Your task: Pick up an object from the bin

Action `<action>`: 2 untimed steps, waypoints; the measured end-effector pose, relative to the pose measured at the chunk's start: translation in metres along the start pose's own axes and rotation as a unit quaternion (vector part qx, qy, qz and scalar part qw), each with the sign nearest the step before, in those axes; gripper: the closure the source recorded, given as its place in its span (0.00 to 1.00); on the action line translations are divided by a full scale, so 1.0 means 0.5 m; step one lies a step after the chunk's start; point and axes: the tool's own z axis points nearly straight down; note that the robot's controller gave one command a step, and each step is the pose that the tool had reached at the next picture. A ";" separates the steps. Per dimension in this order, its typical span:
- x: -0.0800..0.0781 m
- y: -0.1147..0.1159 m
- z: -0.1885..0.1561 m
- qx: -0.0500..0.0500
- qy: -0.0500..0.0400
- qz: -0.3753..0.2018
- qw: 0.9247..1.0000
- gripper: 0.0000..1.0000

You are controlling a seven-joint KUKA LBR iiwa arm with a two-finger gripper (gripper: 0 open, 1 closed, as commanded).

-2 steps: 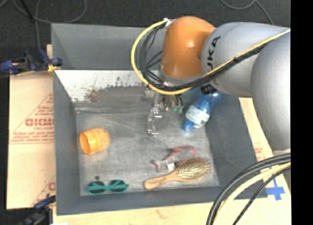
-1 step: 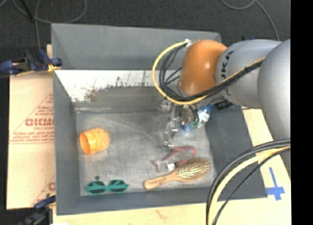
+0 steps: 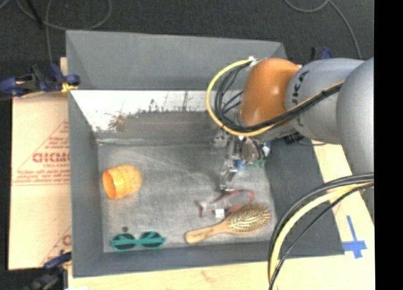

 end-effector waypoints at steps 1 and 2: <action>0.107 -0.037 -0.028 0.000 -0.001 -0.009 1.000 0.00; 0.191 -0.053 -0.045 0.001 -0.003 -0.059 0.998 0.00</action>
Offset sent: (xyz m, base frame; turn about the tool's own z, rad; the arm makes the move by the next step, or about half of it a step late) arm -0.1087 -0.0312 0.0211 -0.1265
